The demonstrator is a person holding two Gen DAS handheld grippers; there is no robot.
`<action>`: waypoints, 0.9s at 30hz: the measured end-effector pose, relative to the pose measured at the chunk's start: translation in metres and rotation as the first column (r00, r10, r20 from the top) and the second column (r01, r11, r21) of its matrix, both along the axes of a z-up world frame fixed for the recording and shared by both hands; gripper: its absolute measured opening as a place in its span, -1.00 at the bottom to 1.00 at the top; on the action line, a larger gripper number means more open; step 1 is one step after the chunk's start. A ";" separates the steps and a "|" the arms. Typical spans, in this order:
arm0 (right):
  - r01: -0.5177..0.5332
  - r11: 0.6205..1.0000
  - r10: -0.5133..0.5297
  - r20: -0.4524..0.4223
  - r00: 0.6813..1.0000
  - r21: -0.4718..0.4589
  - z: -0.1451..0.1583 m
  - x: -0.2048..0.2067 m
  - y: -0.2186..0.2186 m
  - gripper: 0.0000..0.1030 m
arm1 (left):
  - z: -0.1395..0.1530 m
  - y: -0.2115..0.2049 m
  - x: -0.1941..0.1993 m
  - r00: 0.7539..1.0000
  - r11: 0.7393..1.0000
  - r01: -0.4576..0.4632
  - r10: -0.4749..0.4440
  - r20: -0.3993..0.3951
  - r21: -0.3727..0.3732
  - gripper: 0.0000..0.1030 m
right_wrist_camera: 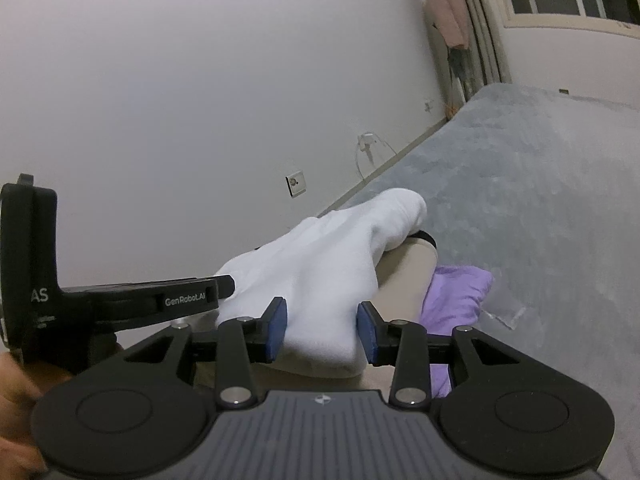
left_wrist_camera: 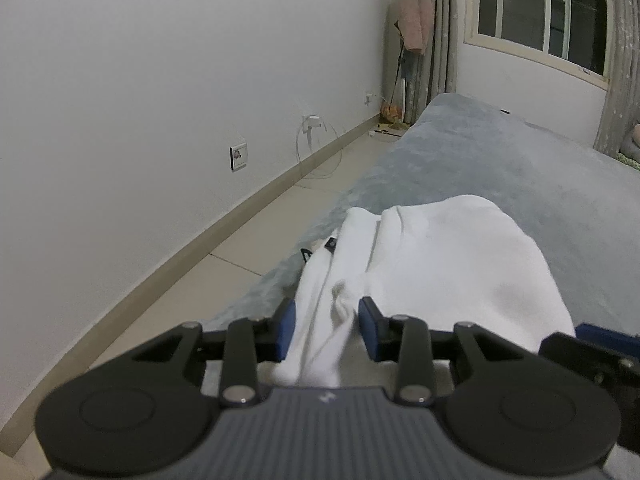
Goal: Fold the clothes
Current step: 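Lower the white shirt with both grippers onto the beige folded clothes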
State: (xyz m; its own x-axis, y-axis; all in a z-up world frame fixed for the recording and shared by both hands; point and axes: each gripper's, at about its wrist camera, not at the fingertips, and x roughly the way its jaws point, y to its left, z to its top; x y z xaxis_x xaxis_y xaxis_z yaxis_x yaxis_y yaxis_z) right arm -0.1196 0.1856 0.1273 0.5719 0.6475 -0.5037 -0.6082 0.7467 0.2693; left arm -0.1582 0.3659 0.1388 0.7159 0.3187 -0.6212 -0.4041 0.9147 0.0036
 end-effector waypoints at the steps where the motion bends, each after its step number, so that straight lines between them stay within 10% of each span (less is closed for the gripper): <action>1: -0.004 1.000 0.004 0.001 1.000 0.001 0.001 0.000 -0.001 -0.26 | 0.000 -0.002 -0.001 1.000 1.000 0.001 -0.001 0.001 0.001 -0.34; 27: -0.056 0.989 0.077 -0.153 0.985 0.134 -0.016 0.038 -0.009 -0.26 | -0.022 0.010 -0.006 0.999 0.999 -0.012 0.013 0.036 -0.041 -0.25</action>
State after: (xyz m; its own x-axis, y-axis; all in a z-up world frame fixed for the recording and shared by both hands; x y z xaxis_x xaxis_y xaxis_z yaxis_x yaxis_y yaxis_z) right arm -0.0819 0.1768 0.1116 0.4457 0.7467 -0.4937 -0.5976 0.6588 0.4570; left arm -0.1646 0.3762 0.1172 0.7340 0.3032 -0.6078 -0.4150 0.9086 -0.0479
